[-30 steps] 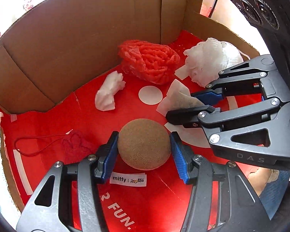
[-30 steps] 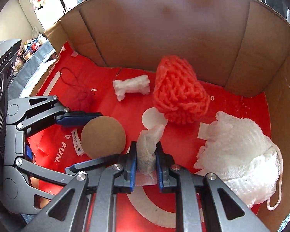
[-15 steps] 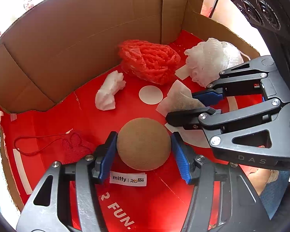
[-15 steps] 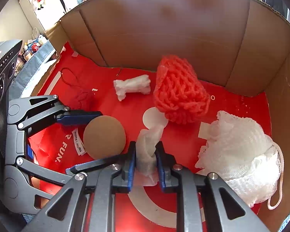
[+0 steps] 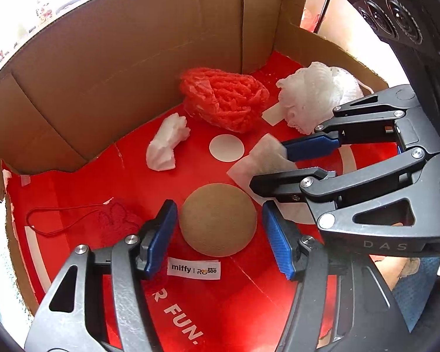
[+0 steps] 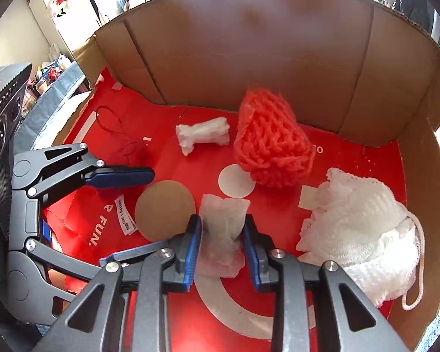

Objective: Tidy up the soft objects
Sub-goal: 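Lift both tools out of the box back over the blanket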

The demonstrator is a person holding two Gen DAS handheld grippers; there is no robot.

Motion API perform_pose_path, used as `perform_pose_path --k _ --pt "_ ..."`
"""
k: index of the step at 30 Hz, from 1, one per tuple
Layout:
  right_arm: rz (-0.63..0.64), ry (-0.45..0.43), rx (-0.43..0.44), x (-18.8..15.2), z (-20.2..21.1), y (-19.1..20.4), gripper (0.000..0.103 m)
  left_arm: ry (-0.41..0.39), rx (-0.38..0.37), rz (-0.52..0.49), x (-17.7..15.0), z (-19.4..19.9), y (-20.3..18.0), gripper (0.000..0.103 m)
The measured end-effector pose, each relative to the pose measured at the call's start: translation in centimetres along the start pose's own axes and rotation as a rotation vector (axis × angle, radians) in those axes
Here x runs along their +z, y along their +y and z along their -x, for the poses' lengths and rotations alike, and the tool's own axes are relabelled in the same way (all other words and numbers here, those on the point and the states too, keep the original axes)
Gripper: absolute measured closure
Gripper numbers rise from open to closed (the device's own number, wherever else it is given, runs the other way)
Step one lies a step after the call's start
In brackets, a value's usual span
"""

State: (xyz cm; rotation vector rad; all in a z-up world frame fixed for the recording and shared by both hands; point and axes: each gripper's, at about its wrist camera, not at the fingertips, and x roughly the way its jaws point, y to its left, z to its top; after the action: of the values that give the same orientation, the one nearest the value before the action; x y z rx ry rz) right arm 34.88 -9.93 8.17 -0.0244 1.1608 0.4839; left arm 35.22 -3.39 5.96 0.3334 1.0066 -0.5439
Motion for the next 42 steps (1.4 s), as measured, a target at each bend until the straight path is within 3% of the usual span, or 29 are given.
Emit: perform_pose_path --k 9,17,30,42 --pt "-0.014 -0.035 -0.02 -0.5 2.1 0.2 0.062 -0.036 0.009 0.014 -0.5 2.3 -0.1 0.041" --pt "-0.034 -0.105 -0.038 -1.5 5.8 0.7 0.051 -0.112 0.01 0.06 -1.6 6.1 -0.9 0.033" --pt "-0.03 -0.287 -0.078 -5.7 13.4 1.4 0.025 -0.353 0.017 0.191 -5.3 14.6 -2.3 0.012" --pt "-0.007 -0.534 -0.174 -12.9 19.8 4.0 0.006 -0.559 0.078 0.245 -9.9 19.6 -5.5 0.005"
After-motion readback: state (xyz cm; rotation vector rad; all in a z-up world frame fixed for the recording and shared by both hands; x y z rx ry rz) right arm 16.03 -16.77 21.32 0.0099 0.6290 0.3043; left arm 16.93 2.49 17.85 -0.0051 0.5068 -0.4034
